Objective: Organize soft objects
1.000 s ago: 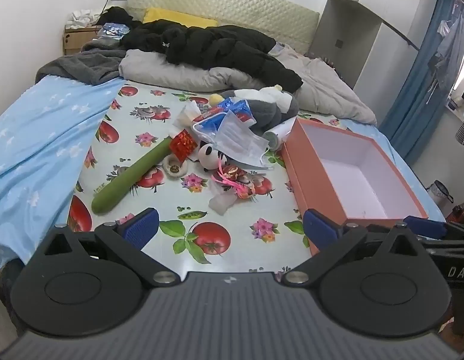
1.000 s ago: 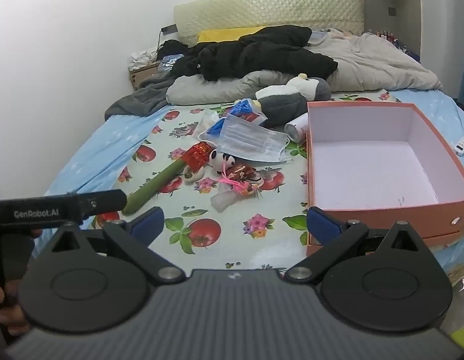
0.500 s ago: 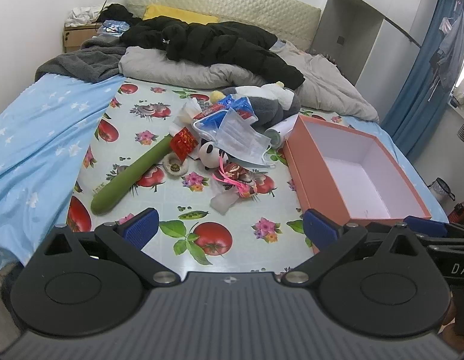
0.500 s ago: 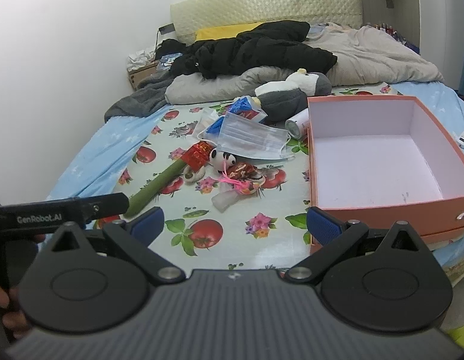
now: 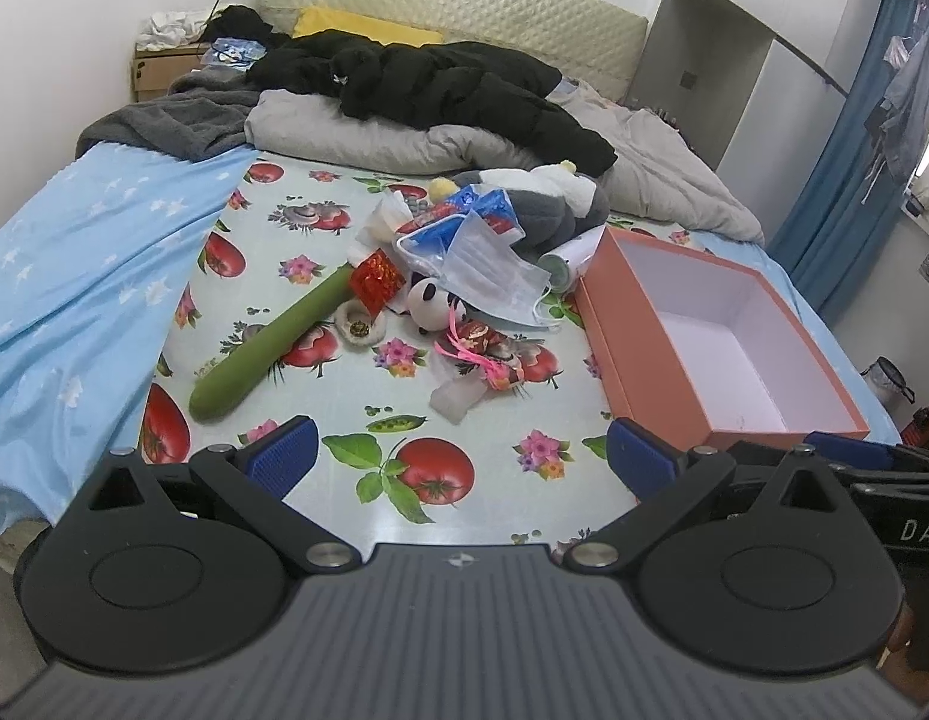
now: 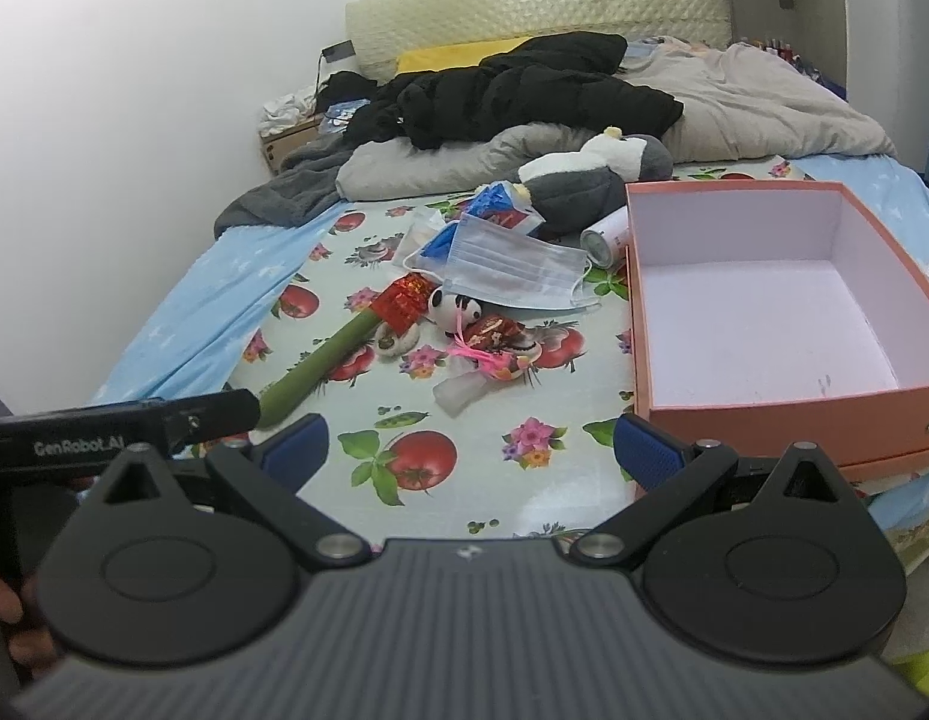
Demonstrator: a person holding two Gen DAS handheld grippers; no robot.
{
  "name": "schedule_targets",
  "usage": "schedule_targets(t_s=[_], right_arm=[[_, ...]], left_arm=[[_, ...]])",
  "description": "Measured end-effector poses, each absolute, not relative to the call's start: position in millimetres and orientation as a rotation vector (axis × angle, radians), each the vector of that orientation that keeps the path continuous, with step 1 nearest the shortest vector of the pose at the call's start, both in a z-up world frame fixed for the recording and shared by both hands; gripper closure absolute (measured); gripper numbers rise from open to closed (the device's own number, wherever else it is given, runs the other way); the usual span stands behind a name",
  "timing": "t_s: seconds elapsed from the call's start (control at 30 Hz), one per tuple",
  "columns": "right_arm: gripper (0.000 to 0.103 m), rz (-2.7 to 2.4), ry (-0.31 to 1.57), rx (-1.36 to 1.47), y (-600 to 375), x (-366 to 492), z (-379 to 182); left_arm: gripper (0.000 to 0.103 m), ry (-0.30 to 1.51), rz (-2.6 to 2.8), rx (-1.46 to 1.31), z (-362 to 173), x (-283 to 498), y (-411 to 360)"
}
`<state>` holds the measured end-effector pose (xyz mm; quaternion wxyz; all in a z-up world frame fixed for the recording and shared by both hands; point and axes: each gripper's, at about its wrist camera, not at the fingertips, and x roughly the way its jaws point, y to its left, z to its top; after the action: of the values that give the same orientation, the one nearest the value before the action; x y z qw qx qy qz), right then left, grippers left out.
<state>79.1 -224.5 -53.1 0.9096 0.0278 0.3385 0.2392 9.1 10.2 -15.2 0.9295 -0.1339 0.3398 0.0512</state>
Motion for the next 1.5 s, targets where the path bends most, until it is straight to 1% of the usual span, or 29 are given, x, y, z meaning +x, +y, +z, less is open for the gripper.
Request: schedule_targets(t_s=[0.8, 1.5], right_arm=[[0.0, 0.476, 0.718, 0.057, -226.5, 80.8, -58.1], [0.0, 0.474, 0.721, 0.068, -223.3, 84.1, -63.5]], left_arm=[[0.0, 0.708, 0.09, -0.267, -19.0, 12.2, 8.3], [0.0, 0.753, 0.041, -0.29, -39.9, 25.9, 15.6]])
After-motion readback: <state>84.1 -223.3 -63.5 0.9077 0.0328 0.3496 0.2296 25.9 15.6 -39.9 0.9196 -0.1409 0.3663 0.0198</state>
